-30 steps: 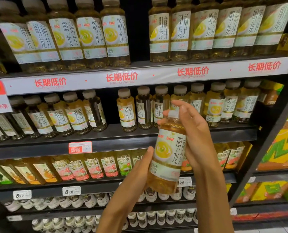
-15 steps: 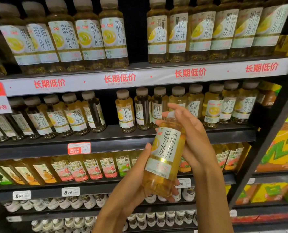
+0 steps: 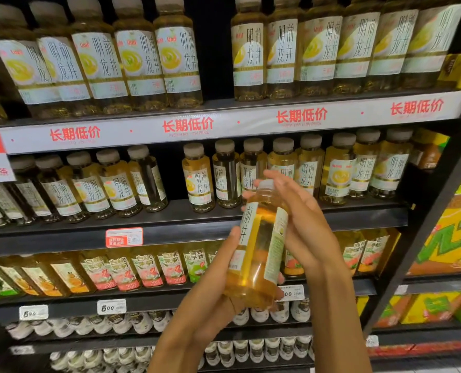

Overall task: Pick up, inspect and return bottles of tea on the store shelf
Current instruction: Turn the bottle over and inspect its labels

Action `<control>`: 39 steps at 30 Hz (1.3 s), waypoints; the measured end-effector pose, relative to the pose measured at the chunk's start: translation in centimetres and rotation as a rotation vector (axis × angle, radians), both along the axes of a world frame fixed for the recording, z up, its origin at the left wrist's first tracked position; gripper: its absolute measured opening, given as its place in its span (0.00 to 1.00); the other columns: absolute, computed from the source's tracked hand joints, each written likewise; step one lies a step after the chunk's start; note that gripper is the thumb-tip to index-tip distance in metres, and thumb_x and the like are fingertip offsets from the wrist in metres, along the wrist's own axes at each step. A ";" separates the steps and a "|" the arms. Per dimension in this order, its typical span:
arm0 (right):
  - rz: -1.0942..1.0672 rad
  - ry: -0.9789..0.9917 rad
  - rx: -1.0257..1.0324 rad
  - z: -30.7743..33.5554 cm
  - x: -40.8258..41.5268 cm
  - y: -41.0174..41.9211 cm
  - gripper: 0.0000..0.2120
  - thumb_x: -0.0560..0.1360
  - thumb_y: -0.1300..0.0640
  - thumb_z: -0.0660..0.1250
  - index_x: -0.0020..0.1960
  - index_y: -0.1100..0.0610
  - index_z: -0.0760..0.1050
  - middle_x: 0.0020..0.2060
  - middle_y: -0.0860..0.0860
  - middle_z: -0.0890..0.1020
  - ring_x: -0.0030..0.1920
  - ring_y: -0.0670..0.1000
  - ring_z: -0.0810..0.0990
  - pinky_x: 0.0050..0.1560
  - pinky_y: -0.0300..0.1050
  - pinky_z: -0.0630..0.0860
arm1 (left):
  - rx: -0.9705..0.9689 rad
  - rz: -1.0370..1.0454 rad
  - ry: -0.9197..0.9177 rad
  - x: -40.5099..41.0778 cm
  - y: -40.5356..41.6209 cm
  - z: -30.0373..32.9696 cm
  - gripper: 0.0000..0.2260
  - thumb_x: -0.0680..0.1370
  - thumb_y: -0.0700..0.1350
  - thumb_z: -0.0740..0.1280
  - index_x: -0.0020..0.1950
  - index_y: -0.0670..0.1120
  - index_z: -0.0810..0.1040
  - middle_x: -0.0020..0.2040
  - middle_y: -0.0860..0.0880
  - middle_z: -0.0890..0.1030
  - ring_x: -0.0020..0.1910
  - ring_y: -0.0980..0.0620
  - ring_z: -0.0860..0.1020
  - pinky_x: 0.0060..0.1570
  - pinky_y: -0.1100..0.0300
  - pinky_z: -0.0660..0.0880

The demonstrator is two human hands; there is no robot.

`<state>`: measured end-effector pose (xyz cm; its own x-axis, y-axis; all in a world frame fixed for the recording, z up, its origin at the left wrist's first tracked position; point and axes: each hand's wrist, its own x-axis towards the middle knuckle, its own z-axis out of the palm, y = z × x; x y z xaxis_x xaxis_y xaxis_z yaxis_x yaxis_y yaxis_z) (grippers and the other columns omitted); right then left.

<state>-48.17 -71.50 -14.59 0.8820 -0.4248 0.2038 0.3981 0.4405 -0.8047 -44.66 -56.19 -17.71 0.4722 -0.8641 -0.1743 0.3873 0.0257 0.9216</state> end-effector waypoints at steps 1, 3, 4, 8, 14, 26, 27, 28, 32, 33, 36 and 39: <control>0.017 0.026 -0.023 -0.1 0.3 0.1 0.22 0.72 0.52 0.67 0.63 0.58 0.74 0.54 0.56 0.83 0.52 0.57 0.84 0.50 0.51 0.82 | -0.032 -0.017 0.069 0.0 -0.1 0.0 0.28 0.74 0.65 0.59 0.57 0.45 0.82 0.45 0.38 0.82 0.40 0.44 0.82 0.40 0.54 0.79; 0.024 0.060 -0.034 -0.3 0.9 0.3 0.21 0.71 0.51 0.67 0.62 0.58 0.75 0.51 0.55 0.84 0.49 0.56 0.85 0.47 0.50 0.82 | -0.083 -0.045 0.163 0.1 -0.2 0.1 0.29 0.73 0.64 0.60 0.56 0.41 0.83 0.44 0.37 0.82 0.38 0.44 0.82 0.38 0.54 0.79; 0.014 0.074 -0.026 -0.5 1.3 0.2 0.19 0.72 0.52 0.67 0.61 0.58 0.75 0.49 0.55 0.85 0.47 0.55 0.85 0.45 0.48 0.83 | -0.099 -0.060 0.197 0.1 -0.2 0.1 0.29 0.72 0.64 0.61 0.55 0.40 0.83 0.44 0.37 0.82 0.38 0.44 0.82 0.38 0.54 0.80; -0.014 0.198 0.099 -1.2 2.7 -0.3 0.07 0.78 0.57 0.64 0.52 0.58 0.78 0.39 0.55 0.85 0.37 0.53 0.85 0.39 0.48 0.82 | -0.167 -0.126 0.277 -0.1 -0.2 0.5 0.28 0.75 0.60 0.65 0.60 0.35 0.79 0.50 0.36 0.82 0.48 0.43 0.83 0.50 0.50 0.79; 0.123 0.382 0.327 -1.4 3.6 0.1 0.14 0.65 0.53 0.71 0.46 0.61 0.77 0.33 0.58 0.84 0.32 0.55 0.84 0.29 0.47 0.81 | -0.227 -0.201 0.287 0.2 -0.2 1.6 0.28 0.72 0.55 0.73 0.62 0.35 0.77 0.56 0.35 0.80 0.55 0.41 0.81 0.54 0.51 0.77; -0.064 0.073 0.096 -1.9 2.1 -0.5 0.14 0.79 0.52 0.60 0.60 0.57 0.75 0.50 0.58 0.84 0.53 0.58 0.83 0.55 0.56 0.80 | -0.138 -0.111 0.061 1.6 1.0 0.4 0.26 0.67 0.56 0.76 0.60 0.43 0.81 0.55 0.36 0.82 0.48 0.42 0.83 0.47 0.52 0.80; -0.083 0.086 0.057 -1.8 1.9 -0.4 0.16 0.79 0.50 0.60 0.62 0.56 0.74 0.53 0.58 0.83 0.55 0.58 0.82 0.58 0.56 0.78 | -0.124 -0.083 0.019 1.5 1.1 0.3 0.27 0.67 0.55 0.77 0.63 0.44 0.79 0.57 0.37 0.81 0.51 0.41 0.82 0.49 0.53 0.80; -0.102 0.089 0.011 -1.6 1.7 -0.4 0.18 0.79 0.48 0.61 0.64 0.56 0.73 0.56 0.58 0.82 0.57 0.57 0.81 0.59 0.54 0.78 | -0.105 -0.049 -0.027 1.5 1.1 0.2 0.28 0.68 0.53 0.76 0.65 0.45 0.76 0.59 0.39 0.81 0.55 0.43 0.82 0.51 0.55 0.79; -0.140 0.084 -0.169 -0.5 1.0 0.3 0.25 0.66 0.41 0.71 0.61 0.48 0.75 0.56 0.55 0.82 0.56 0.53 0.82 0.50 0.43 0.80 | -0.027 0.068 -0.234 1.3 1.0 -0.2 0.27 0.68 0.46 0.76 0.65 0.55 0.73 0.60 0.52 0.82 0.60 0.52 0.79 0.53 0.63 0.78; -0.153 0.089 -0.207 -0.4 1.0 0.6 0.23 0.65 0.43 0.73 0.58 0.47 0.76 0.55 0.55 0.82 0.55 0.54 0.82 0.49 0.44 0.80 | -0.006 0.095 -0.280 1.2 0.9 -0.3 0.27 0.67 0.43 0.77 0.64 0.56 0.74 0.59 0.54 0.82 0.59 0.54 0.80 0.52 0.64 0.78; -0.199 0.055 -0.318 -0.1 1.0 1.3 0.14 0.69 0.53 0.75 0.53 0.46 0.79 0.52 0.58 0.82 0.53 0.57 0.82 0.51 0.49 0.80 | 0.045 0.139 -0.377 1.3 0.3 -0.8 0.27 0.67 0.38 0.77 0.61 0.57 0.74 0.56 0.57 0.83 0.56 0.58 0.80 0.48 0.68 0.77; -0.158 -0.058 -0.345 0.5 0.6 1.2 0.13 0.68 0.55 0.73 0.51 0.47 0.79 0.49 0.57 0.83 0.50 0.56 0.82 0.48 0.48 0.79 | 0.061 0.087 -0.424 1.7 0.2 -0.8 0.28 0.67 0.41 0.78 0.63 0.56 0.73 0.56 0.58 0.83 0.55 0.60 0.80 0.47 0.71 0.75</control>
